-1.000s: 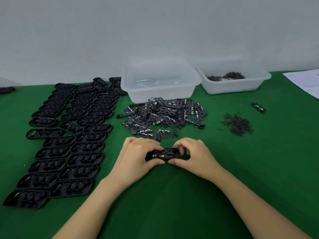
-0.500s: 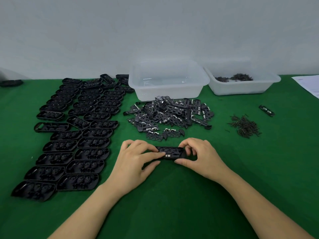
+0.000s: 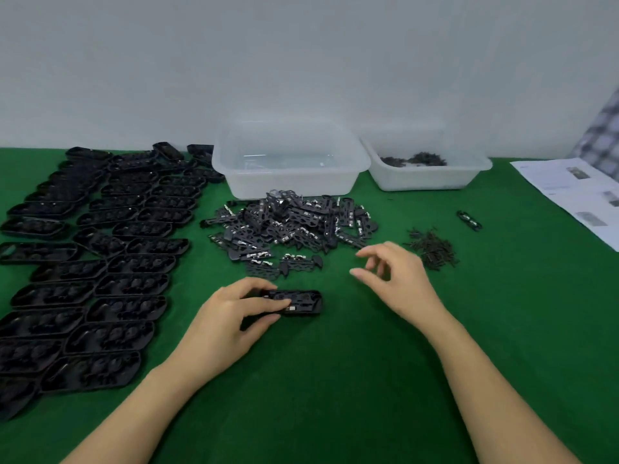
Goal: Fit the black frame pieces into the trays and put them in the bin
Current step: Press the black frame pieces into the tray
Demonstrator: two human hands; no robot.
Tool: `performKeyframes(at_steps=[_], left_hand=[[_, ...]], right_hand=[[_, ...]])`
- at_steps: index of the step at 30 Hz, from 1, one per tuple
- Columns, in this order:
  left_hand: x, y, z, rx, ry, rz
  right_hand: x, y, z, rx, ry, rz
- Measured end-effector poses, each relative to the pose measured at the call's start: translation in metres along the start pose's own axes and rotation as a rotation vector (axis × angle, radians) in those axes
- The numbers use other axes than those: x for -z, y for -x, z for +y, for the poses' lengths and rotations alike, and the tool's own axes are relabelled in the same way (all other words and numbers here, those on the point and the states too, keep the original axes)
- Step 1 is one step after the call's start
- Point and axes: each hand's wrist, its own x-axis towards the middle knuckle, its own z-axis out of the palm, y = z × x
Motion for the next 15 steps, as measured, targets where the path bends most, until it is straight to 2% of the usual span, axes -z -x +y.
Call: performKeyframes(at_steps=[2, 5, 8, 14, 15], left_hand=[[0.000, 0.000, -0.001, -0.009, -0.004, 0.014], [0.001, -0.001, 0.001, -0.008, -0.008, 0.017], [0.001, -0.001, 0.000, -0.015, -0.006, 0.021], [0.003, -0.001, 0.000, 0.002, 0.028, 0.016], [0.003, -0.001, 0.000, 0.004, 0.037, 0.017]], right_hand=[[0.021, -0.010, 0.020, -0.127, 0.244, 0.173], [0.034, -0.020, 0.038, -0.177, 0.488, 0.179], [0.027, -0.025, 0.042, -0.163, 0.559, 0.114], [0.017, -0.023, 0.034, -0.164, 0.623, 0.088], [0.016, -0.020, 0.029, -0.138, 0.573, 0.097]])
